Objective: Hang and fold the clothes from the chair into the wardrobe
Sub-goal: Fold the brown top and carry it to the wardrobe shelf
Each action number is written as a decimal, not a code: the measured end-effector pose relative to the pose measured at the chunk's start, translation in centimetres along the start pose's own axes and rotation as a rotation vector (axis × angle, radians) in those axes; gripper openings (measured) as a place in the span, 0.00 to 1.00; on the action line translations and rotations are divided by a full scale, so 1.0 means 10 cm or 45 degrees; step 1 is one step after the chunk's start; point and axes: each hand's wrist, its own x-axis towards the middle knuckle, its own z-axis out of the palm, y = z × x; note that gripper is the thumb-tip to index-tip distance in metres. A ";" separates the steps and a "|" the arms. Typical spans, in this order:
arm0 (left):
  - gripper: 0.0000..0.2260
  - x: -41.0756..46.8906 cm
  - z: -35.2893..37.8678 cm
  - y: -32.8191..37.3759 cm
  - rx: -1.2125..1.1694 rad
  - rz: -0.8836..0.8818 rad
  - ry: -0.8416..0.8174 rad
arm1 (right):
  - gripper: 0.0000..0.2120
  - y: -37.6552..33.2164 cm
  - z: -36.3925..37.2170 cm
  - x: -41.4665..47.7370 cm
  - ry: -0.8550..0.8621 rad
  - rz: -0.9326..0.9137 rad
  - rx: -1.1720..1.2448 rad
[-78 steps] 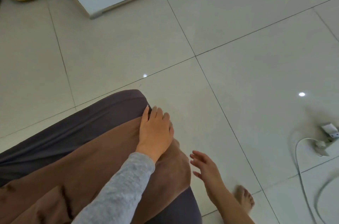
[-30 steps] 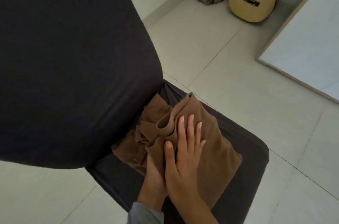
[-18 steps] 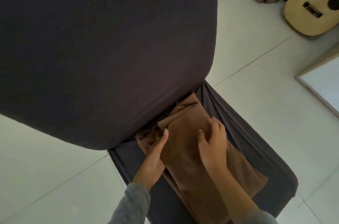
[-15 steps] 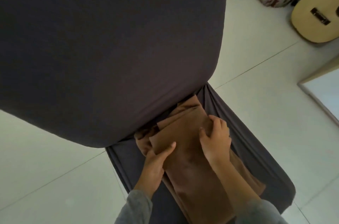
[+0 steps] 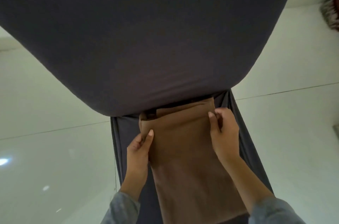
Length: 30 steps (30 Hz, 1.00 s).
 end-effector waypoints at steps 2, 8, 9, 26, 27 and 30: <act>0.07 0.06 0.04 0.02 0.023 0.051 0.061 | 0.02 0.02 0.04 0.11 -0.013 -0.001 -0.020; 0.07 0.04 0.33 0.05 0.489 0.688 0.677 | 0.12 -0.04 0.20 0.06 0.030 -0.064 -0.250; 0.07 0.01 0.37 -0.02 0.656 0.841 0.501 | 0.12 -0.05 0.23 -0.02 -0.069 -0.180 -0.234; 0.30 0.09 -0.26 -0.89 1.871 0.796 0.166 | 0.31 0.68 0.04 -0.63 -0.444 -0.052 -0.790; 0.30 0.03 -0.29 -0.93 1.876 0.790 0.157 | 0.31 0.70 0.00 -0.71 -0.445 -0.053 -0.783; 0.30 -0.11 -0.36 -1.01 1.908 0.810 0.115 | 0.30 0.74 -0.07 -0.89 -0.436 -0.048 -0.746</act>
